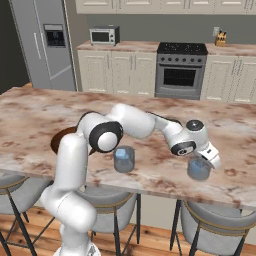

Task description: There are four ice cubes in the ice bowl. Place two ice cubes in each glass of water.

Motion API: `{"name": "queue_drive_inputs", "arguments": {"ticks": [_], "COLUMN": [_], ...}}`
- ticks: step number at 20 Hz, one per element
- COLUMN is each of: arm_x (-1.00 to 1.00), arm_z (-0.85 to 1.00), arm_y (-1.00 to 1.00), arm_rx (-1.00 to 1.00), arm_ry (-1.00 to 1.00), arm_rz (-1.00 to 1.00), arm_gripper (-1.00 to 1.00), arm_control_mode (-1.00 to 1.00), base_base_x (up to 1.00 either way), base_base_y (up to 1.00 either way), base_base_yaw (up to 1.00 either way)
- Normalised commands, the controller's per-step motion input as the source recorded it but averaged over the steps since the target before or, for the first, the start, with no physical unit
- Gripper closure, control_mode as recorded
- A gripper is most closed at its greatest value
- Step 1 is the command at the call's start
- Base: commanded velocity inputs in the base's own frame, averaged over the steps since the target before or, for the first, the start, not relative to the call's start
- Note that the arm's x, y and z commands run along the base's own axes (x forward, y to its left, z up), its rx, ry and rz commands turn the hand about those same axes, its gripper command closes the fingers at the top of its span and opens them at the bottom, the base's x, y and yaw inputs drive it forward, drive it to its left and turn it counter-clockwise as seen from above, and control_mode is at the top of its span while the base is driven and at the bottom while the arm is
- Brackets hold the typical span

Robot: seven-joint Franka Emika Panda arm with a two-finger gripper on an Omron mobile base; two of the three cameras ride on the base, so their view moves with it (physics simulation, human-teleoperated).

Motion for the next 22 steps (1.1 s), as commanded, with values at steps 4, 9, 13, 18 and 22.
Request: {"name": "queue_drive_inputs", "arguments": {"ticks": [4, 9, 13, 18, 22], "arm_x": [0.01, 0.0, -0.03, -0.52, -0.47], "arm_z": [0.0, -0.01, -0.28, -0.62, -0.7], "arm_y": [-0.07, 0.0, 0.0, -0.05, 0.0], "arm_rx": [0.1, 0.0, -0.05, -0.06, -0.08], "arm_ry": [0.0, 0.0, 0.0, 0.06, 0.01], "arm_rz": [0.0, 0.0, 0.0, 0.05, 0.06], "arm_gripper": [-1.0, -1.0, -1.0, -1.0, -1.0], "arm_control_mode": [-1.0, -1.0, -1.0, -1.0, -1.0], "base_base_x": [0.0, 0.0, 0.0, 0.0, 0.0], "base_base_y": [0.0, 0.0, 0.0, 0.0, 0.0], "base_base_yaw": [0.0, 0.0, 0.0, 0.0, 0.0]}}
